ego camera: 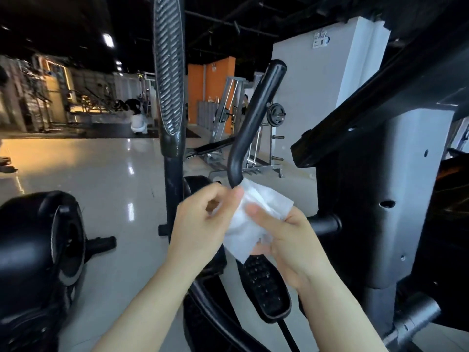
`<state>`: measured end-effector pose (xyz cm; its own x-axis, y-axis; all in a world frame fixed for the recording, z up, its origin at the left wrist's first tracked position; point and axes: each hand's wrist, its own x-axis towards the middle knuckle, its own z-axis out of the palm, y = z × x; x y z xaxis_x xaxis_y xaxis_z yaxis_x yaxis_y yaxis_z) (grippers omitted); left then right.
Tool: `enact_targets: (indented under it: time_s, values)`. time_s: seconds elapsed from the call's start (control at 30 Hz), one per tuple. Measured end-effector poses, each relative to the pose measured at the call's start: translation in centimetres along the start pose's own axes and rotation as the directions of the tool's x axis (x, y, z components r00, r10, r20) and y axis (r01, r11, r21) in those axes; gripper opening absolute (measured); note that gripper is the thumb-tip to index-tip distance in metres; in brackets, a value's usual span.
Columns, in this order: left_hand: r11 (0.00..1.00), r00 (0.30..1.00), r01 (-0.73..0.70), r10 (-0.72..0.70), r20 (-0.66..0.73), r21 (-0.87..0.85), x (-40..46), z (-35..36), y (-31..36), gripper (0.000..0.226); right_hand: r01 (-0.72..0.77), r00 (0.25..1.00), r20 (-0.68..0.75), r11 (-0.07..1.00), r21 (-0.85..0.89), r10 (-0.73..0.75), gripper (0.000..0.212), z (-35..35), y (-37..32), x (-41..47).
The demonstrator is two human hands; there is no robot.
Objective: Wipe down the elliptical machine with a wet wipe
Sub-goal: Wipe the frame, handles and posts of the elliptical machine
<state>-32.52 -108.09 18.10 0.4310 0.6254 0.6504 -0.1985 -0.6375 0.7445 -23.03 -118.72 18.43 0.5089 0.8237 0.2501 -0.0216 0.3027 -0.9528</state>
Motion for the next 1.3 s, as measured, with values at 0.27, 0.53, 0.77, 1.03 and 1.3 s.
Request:
enact_targets:
  time_s: [0.27, 0.53, 0.77, 1.03, 1.3]
  values:
    - [0.983, 0.943, -0.183, 0.173, -0.284, -0.010, 6.5, -9.2, 4.3, 0.011, 0.713, 0.577, -0.133, 0.577, -0.399, -0.806, 0.013, 8.3, -10.0, 10.5]
    - [0.988, 0.946, -0.113, 0.076, -0.316, -0.102, 9.1, -12.7, 3.7, 0.030, 0.701, 0.241, 0.683, -0.363, -0.614, -0.690, 0.051, 9.6, -10.3, 19.3]
    - [0.979, 0.980, 0.008, -0.048, -0.194, -0.203, 8.4, -10.4, -0.6, 0.028, 0.754, 0.372, 0.701, -0.242, -0.610, -0.609, 0.057, 6.4, 1.9, 16.3]
    - [0.954, 0.995, 0.027, -0.055, -0.085, -0.300, 8.1, -9.6, -2.0, 0.045, 0.724, 0.281, 0.828, -0.459, -0.515, -0.485, 0.053, 5.1, 1.2, 16.0]
    - [0.943, 0.997, 0.075, -0.080, -0.004, -0.325, 8.1, -10.5, -3.1, 0.048, 0.683, 0.317, 0.343, -0.039, -0.730, -0.884, 0.040, 6.7, 1.3, 15.9]
